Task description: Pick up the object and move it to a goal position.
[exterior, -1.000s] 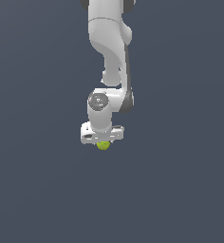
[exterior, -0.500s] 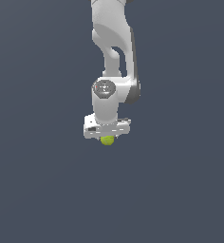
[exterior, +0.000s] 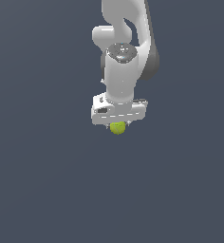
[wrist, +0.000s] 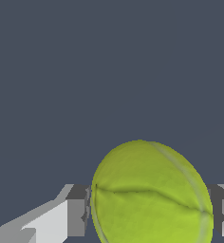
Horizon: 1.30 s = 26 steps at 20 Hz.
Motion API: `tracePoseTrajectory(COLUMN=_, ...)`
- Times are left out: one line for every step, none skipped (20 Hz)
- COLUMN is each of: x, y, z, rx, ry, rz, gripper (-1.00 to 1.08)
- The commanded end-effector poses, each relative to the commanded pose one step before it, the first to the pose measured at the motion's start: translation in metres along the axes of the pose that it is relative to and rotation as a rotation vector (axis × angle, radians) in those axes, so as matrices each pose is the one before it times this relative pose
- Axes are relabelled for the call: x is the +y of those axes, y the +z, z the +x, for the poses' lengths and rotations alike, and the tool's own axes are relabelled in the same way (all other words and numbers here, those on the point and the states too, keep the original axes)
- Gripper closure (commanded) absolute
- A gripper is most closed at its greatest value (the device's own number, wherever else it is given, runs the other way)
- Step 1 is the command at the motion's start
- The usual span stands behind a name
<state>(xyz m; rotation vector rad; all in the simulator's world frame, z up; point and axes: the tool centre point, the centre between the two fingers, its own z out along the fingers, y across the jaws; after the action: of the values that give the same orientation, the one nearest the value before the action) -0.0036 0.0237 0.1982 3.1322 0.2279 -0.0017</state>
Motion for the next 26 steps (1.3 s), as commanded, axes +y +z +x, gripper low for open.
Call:
tracePoseTrajectory(x=-0.01288, y=-0.03009, z=0.00215, rx=0.00115, ry=0.0001, rz=-0.00083, gripper=1.08)
tracePoseTrajectory(x=-0.00495, y=-0.01137, z=0.00097, rx=0.0, ry=0.0, rz=0.0, gripper=1.08)
tracePoseTrajectory(x=-0.00489, y=-0.01124, z=0.00098, rx=0.0, ry=0.0, rz=0.0, gripper=1.08)
tracePoseTrajectory(x=-0.00484, y=-0.01112, z=0.00099, rx=0.0, ry=0.0, rz=0.0, gripper=1.08)
tracePoseTrajectory(x=-0.0048, y=-0.01101, z=0.001, rx=0.0, ry=0.0, rz=0.0, gripper=1.08)
tracePoseTrajectory(x=-0.00475, y=-0.0109, z=0.00101, rx=0.0, ry=0.0, rz=0.0, gripper=1.08)
tracePoseTrajectory(x=-0.00471, y=-0.0108, z=0.00102, rx=0.0, ry=0.0, rz=0.0, gripper=1.08)
tracePoseTrajectory(x=-0.00467, y=-0.01069, z=0.00104, rx=0.0, ry=0.0, rz=0.0, gripper=1.08)
tracePoseTrajectory(x=-0.00463, y=-0.01059, z=0.00106, rx=0.0, ry=0.0, rz=0.0, gripper=1.08)
tracePoseTrajectory(x=-0.00459, y=-0.01049, z=0.00107, rx=0.0, ry=0.0, rz=0.0, gripper=1.08)
tracePoseTrajectory(x=-0.00455, y=-0.01038, z=0.00109, rx=0.0, ry=0.0, rz=0.0, gripper=1.08)
tracePoseTrajectory(x=-0.00451, y=-0.01027, z=0.00111, rx=0.0, ry=0.0, rz=0.0, gripper=1.08)
tracePoseTrajectory(x=-0.00447, y=-0.01016, z=0.00113, rx=0.0, ry=0.0, rz=0.0, gripper=1.08)
tracePoseTrajectory(x=-0.00442, y=-0.01004, z=0.00115, rx=0.0, ry=0.0, rz=0.0, gripper=1.08)
tracePoseTrajectory(x=-0.0041, y=-0.0097, z=0.00116, rx=-0.00004, ry=-0.0001, rz=0.00068, gripper=1.08)
tracePoseTrajectory(x=-0.00408, y=-0.00925, z=0.00112, rx=0.0, ry=0.0, rz=0.0, gripper=1.08)
tracePoseTrajectory(x=-0.0039, y=-0.00881, z=0.0011, rx=0.0, ry=0.0, rz=0.0, gripper=1.08)
tracePoseTrajectory(x=-0.00373, y=-0.00841, z=0.00108, rx=0.0, ry=0.0, rz=0.0, gripper=1.08)
tracePoseTrajectory(x=-0.00357, y=-0.00805, z=0.00106, rx=0.0, ry=0.0, rz=0.0, gripper=1.08)
tracePoseTrajectory(x=-0.00342, y=-0.0077, z=0.00104, rx=0.0, ry=0.0, rz=0.0, gripper=1.08)
tracePoseTrajectory(x=-0.00328, y=-0.00738, z=0.00103, rx=0.0, ry=0.0, rz=0.0, gripper=1.08)
tracePoseTrajectory(x=-0.00279, y=-0.00711, z=0.00101, rx=0.00002, ry=0.00011, rz=0.00068, gripper=1.08)
tracePoseTrajectory(x=-0.00302, y=-0.00679, z=0.001, rx=0.0, ry=0.0, rz=0.0, gripper=1.08)
tracePoseTrajectory(x=-0.0029, y=-0.00652, z=0.00099, rx=0.0, ry=0.0, rz=0.0, gripper=1.08)
tracePoseTrajectory(x=-0.00279, y=-0.00625, z=0.00097, rx=0.0, ry=0.0, rz=0.0, gripper=1.08)
tracePoseTrajectory(x=-0.00264, y=-0.00592, z=0.00095, rx=0.0, ry=0.0, rz=0.0, gripper=1.08)
